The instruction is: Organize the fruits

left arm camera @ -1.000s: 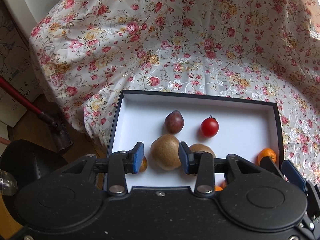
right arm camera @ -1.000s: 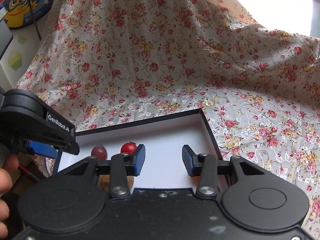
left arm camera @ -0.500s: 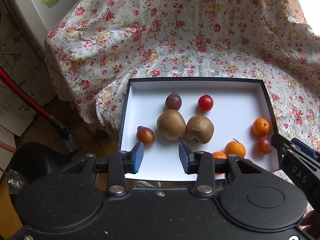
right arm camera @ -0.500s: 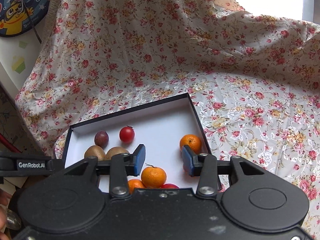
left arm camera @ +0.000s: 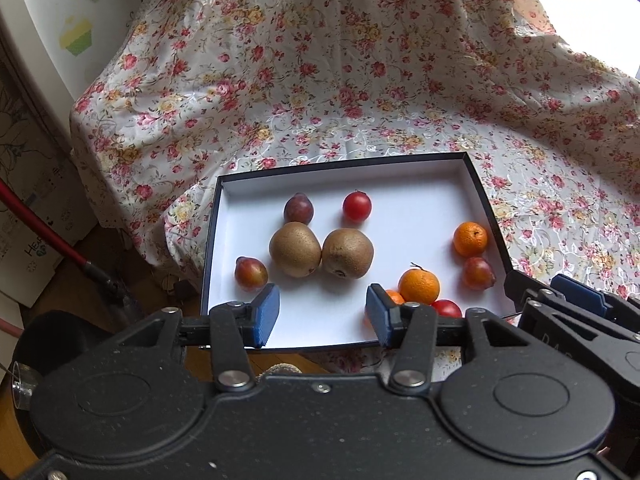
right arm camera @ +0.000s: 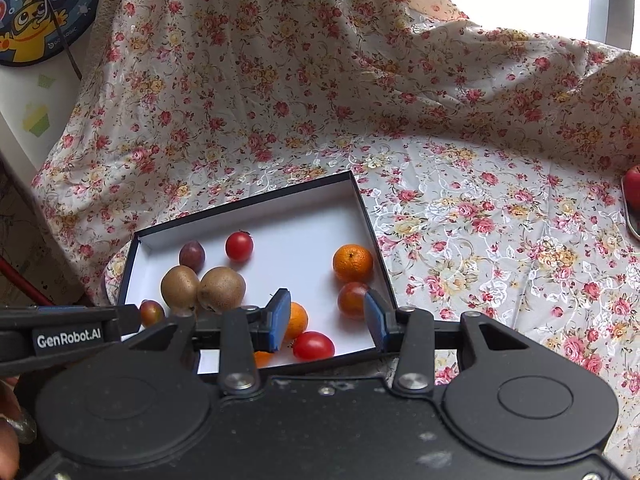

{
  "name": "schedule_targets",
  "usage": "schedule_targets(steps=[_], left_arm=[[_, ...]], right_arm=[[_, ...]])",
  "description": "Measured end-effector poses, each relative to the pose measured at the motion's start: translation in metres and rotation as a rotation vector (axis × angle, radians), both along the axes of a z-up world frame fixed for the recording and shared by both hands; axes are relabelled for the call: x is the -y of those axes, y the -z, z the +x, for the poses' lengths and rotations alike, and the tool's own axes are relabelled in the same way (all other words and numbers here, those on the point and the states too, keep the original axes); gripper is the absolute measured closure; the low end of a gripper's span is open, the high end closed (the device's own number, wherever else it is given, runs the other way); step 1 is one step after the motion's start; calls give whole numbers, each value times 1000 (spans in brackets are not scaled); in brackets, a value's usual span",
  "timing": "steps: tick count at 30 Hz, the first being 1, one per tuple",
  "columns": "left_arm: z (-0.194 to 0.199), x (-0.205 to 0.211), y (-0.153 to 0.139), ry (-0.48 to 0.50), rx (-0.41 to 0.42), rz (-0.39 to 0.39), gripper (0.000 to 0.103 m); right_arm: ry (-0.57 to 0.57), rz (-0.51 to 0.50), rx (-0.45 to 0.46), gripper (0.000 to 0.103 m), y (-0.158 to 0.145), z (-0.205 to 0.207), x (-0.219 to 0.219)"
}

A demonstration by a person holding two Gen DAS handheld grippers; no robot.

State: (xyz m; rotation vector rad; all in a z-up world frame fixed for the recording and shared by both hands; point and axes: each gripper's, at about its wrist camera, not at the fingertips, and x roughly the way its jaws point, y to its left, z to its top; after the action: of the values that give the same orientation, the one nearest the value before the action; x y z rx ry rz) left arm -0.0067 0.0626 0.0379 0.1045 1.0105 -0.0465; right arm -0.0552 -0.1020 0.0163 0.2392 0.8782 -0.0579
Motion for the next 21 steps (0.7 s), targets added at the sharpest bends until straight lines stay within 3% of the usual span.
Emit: schedule_targets(steps=[9, 21], left_arm=[[5, 6, 8, -15, -40, -19, 46], [6, 2, 9, -34, -63, -58, 46]], right_arm=[[41, 30, 4, 59, -2, -6, 16], [2, 12, -8, 59, -3, -7, 9]])
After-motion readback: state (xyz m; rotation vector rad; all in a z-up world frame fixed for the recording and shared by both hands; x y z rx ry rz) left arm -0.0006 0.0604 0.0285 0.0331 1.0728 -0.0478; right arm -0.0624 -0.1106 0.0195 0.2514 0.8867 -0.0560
